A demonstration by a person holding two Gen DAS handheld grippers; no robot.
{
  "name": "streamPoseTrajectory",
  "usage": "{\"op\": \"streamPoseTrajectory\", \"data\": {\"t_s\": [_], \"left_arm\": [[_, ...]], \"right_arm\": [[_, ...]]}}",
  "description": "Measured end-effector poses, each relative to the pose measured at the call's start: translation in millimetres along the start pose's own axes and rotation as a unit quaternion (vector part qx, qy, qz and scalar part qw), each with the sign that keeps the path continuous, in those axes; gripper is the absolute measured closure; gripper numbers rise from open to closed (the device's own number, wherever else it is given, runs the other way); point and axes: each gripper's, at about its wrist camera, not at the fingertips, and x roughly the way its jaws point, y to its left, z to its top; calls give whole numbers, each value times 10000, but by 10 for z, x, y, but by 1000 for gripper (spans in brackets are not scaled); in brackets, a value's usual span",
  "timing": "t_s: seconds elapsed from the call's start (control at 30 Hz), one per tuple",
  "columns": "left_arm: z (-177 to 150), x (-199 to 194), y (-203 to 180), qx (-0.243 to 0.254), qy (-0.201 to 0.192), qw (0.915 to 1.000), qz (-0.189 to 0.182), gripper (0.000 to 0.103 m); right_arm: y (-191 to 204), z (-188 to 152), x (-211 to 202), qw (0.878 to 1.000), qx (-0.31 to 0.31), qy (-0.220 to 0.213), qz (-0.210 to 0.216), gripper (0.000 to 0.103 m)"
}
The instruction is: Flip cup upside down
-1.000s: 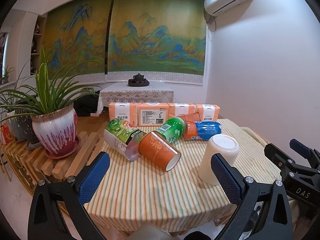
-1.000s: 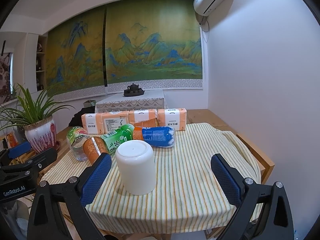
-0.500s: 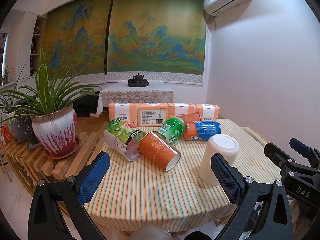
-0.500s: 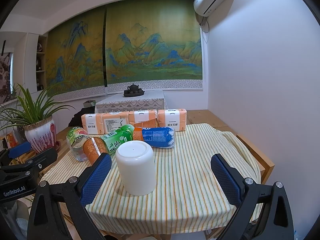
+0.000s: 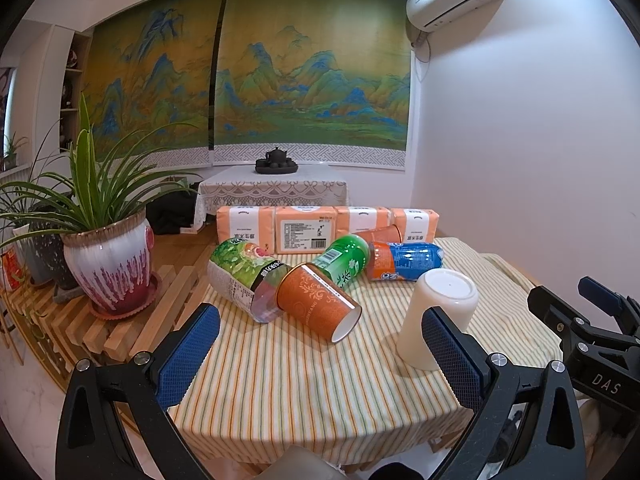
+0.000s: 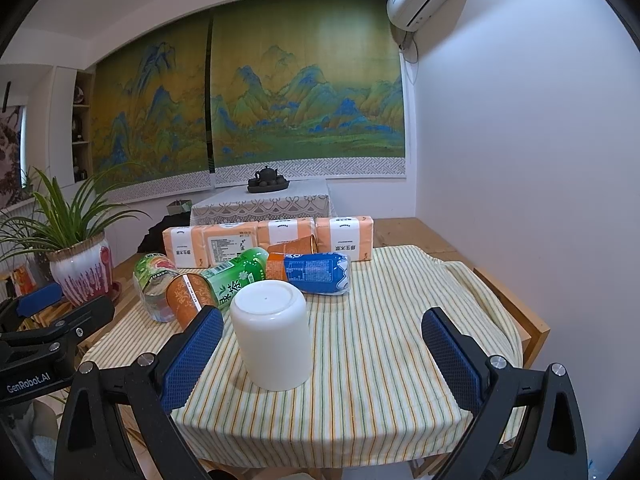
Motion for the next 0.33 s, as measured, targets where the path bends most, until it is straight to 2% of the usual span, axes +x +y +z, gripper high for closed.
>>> {"op": "streamPoseTrajectory", "data": {"t_s": [0.33], "left_arm": [[12,4,-23,49,-48,10000,20,1]], "right_arm": [[-8,-6,16,10000,13,30,2,5]]}}
